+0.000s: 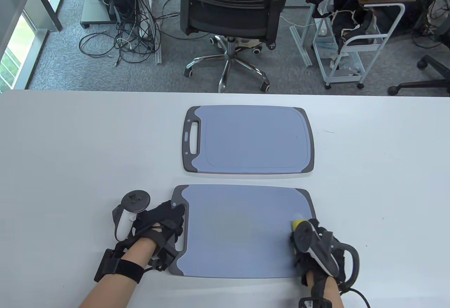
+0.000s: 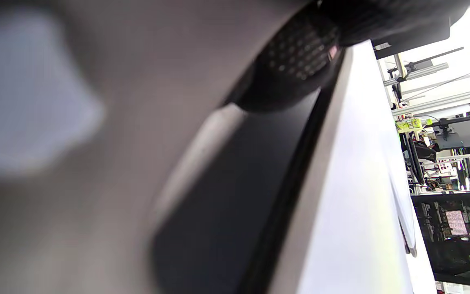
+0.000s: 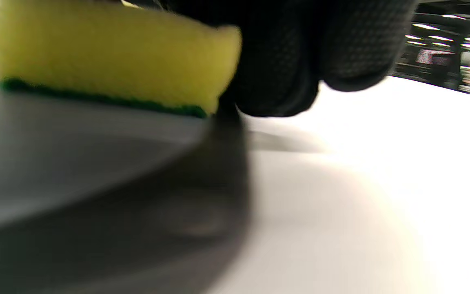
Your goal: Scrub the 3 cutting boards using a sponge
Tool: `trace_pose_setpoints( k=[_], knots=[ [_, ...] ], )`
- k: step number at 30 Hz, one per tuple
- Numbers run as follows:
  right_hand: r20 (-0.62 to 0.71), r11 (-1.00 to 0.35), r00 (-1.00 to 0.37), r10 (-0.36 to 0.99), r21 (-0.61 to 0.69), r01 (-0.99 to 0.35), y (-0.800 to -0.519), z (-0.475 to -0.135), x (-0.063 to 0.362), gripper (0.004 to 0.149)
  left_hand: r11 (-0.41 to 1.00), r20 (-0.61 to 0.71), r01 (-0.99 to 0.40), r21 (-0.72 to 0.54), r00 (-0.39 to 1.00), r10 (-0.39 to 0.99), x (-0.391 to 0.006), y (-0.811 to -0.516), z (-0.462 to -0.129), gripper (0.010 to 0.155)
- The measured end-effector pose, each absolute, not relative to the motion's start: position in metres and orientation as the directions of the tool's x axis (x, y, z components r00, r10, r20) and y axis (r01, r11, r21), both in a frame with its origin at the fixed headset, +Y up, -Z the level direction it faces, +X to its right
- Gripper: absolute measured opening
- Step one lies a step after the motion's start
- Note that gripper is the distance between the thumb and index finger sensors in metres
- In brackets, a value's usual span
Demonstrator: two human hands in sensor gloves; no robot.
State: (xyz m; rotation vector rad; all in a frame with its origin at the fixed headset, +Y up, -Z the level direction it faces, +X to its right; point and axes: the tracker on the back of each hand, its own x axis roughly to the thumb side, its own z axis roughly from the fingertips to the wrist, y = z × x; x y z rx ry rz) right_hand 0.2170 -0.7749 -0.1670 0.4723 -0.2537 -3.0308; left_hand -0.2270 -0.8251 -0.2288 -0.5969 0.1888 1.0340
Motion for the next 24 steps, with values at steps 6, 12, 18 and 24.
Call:
trace_pose_setpoints(
  k=[6, 12, 18, 24],
  knots=[
    [0.013, -0.995, -0.999, 0.045, 0.087, -0.044, -0.769, -0.177, 0.127, 0.073, 0.313, -0.442, -0.872, -0.377, 0.467, 0.766, -0.228, -0.827, -0.229, 0.051],
    [0.54, -0.993, -0.839, -0.069, 0.044, 0.11, -0.755, -0.148, -0.042, 0.075, 0.321, -0.438, -0.878, -0.356, 0.46, 0.772, -0.228, -0.826, -0.225, 0.051],
    [0.448, -0.994, -0.891, -0.078, 0.035, 0.104, -0.756, -0.158, -0.022, 0.073, 0.299, -0.456, -0.89, -0.345, 0.437, 0.776, -0.229, -0.827, -0.225, 0.051],
    [-0.049, -0.984, -0.992, -0.112, 0.142, 0.104, -0.77, -0.166, 0.151, 0.072, 0.3, -0.457, -0.892, -0.34, 0.435, 0.776, -0.229, -0.827, -0.225, 0.05]
  ],
)
